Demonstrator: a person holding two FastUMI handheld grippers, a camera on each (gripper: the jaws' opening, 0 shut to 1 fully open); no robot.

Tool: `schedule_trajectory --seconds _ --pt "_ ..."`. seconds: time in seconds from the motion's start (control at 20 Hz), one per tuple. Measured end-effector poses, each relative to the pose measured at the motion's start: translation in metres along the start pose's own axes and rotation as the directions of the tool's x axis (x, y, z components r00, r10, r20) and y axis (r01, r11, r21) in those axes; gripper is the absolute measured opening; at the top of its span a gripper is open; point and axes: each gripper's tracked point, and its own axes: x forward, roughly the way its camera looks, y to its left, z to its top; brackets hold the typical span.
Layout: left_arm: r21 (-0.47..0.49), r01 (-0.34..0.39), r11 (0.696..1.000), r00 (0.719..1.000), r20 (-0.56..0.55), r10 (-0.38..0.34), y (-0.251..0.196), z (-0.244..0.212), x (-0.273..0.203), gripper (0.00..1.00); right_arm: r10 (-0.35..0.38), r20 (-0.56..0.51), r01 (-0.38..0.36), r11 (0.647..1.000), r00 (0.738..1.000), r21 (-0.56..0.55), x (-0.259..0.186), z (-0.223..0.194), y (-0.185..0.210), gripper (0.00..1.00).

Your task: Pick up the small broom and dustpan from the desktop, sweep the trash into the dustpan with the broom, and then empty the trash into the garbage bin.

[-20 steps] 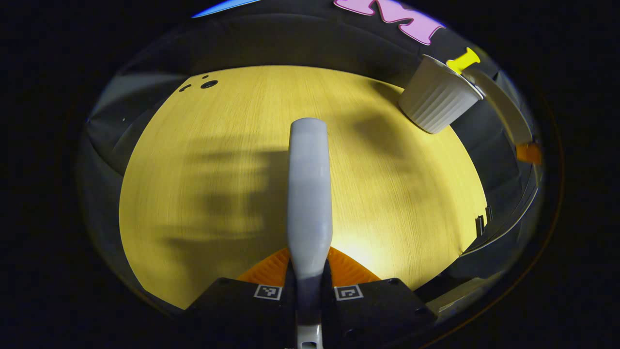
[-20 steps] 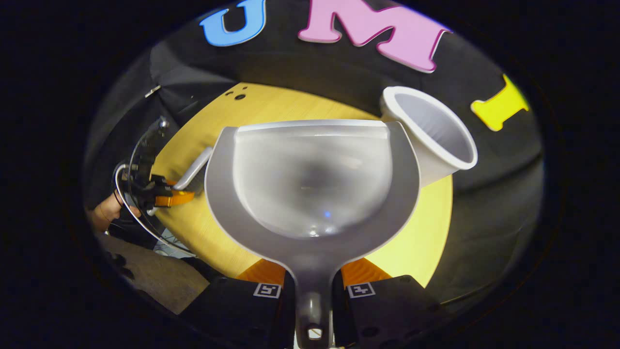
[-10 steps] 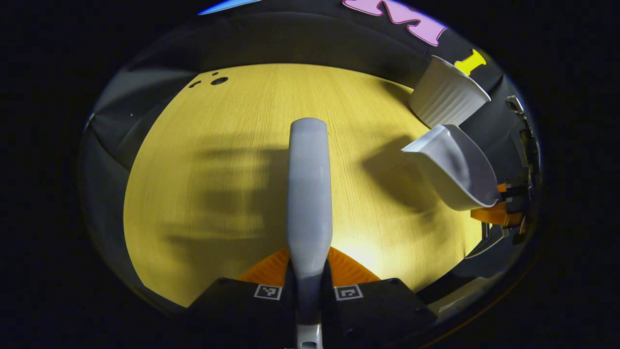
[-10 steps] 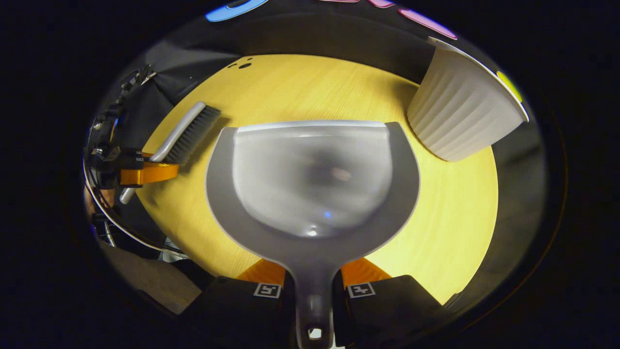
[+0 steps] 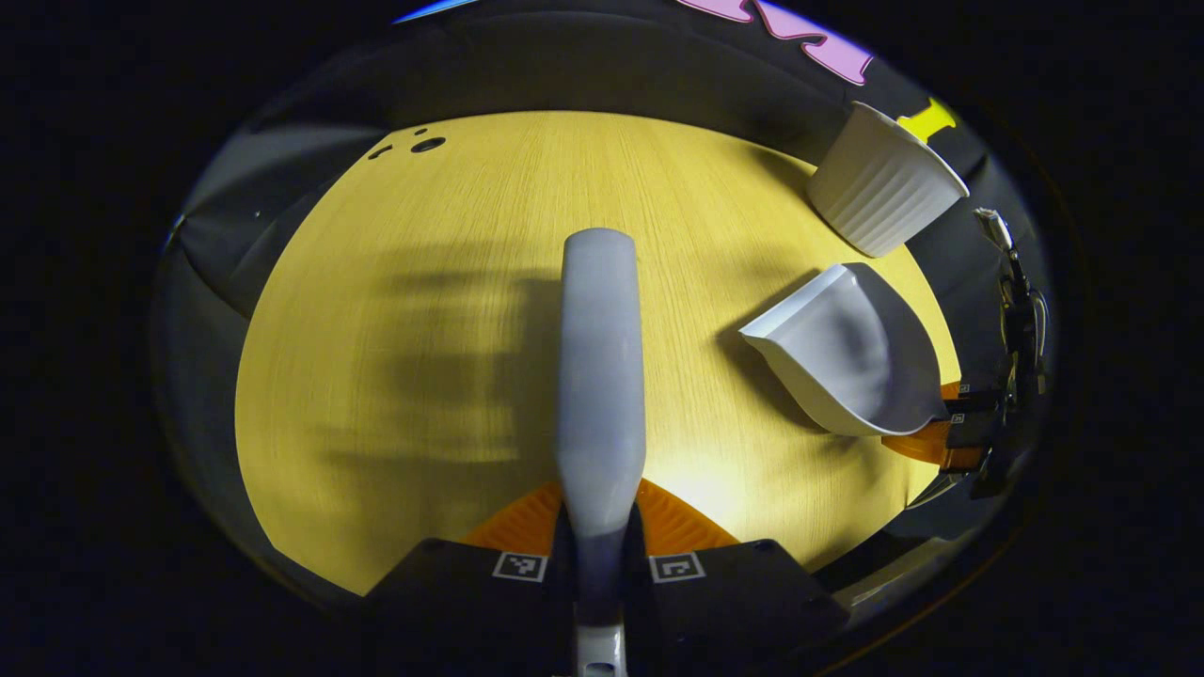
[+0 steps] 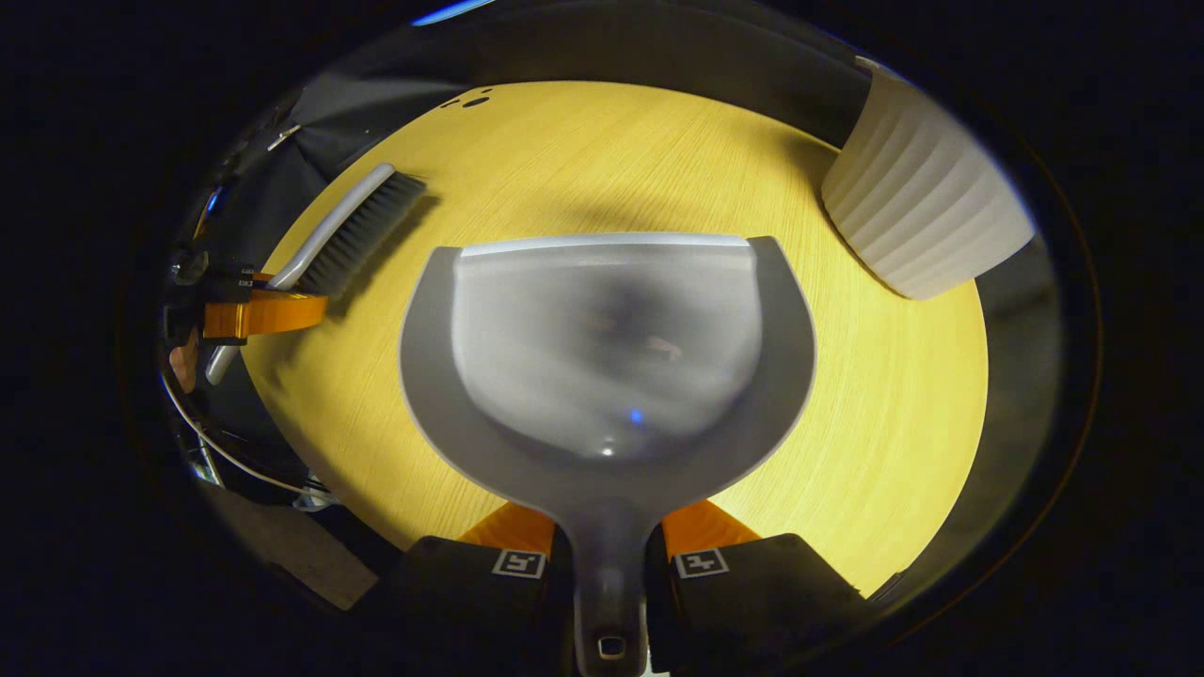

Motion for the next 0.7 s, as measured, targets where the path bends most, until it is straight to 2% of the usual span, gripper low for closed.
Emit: schedule_trajectory --seconds 0.15,0.2,0.25,0.3,0.35,0.4,0.55,0.6,0.65,0.7 --pt "0.002 0.002 1.000 0.999 -0.040 -0.002 -0.003 -0.001 0.000 0.25 0.000 -0.011 0.000 1.000 1.000 0.025 0.007 -0.001 -0.002 0.36" --pt "-0.002 0.008 1.000 0.999 -0.049 -0.008 -0.001 -0.002 0.001 0.26 0.001 -0.013 -0.001 0.999 1.000 0.032 0.008 0.000 -0.001 0.30" --pt "-0.011 0.015 1.000 0.998 -0.058 -0.015 -0.001 -0.002 0.002 0.26 0.005 -0.014 -0.004 0.999 1.000 0.038 0.010 0.000 -0.001 0.41" --pt "-0.021 0.017 1.000 0.998 -0.061 -0.018 -0.001 -0.003 0.001 0.27 0.010 -0.016 -0.009 0.999 1.000 0.043 0.010 0.000 -0.002 0.36" --pt "-0.027 0.012 1.000 0.998 -0.062 -0.014 -0.001 -0.002 0.000 0.30 0.014 -0.015 -0.013 0.999 1.000 0.045 0.010 0.001 -0.003 0.36" --pt "-0.027 0.000 1.000 0.999 -0.054 -0.002 -0.001 0.000 -0.002 0.24 0.015 -0.002 -0.015 0.999 1.000 0.049 0.009 0.004 -0.003 0.37" --pt "0.014 -0.039 0.999 0.998 -0.041 0.040 -0.003 -0.002 -0.005 0.39 0.034 0.014 -0.035 0.996 0.999 0.077 -0.004 0.000 0.000 0.42" --pt "0.023 -0.046 0.999 0.998 -0.042 0.047 -0.001 -0.001 -0.007 0.38 0.041 0.013 -0.042 0.995 0.999 0.093 -0.007 0.001 0.001 0.42" --pt "0.033 -0.058 0.998 0.997 -0.042 0.059 0.001 -0.001 -0.010 0.57 0.044 0.018 -0.046 0.993 0.999 0.106 -0.010 0.002 0.000 0.45" --pt "0.041 -0.067 0.997 0.997 -0.038 0.069 0.002 -0.001 -0.011 0.61 0.047 0.021 -0.049 0.992 0.999 0.117 -0.014 0.002 -0.001 0.47"
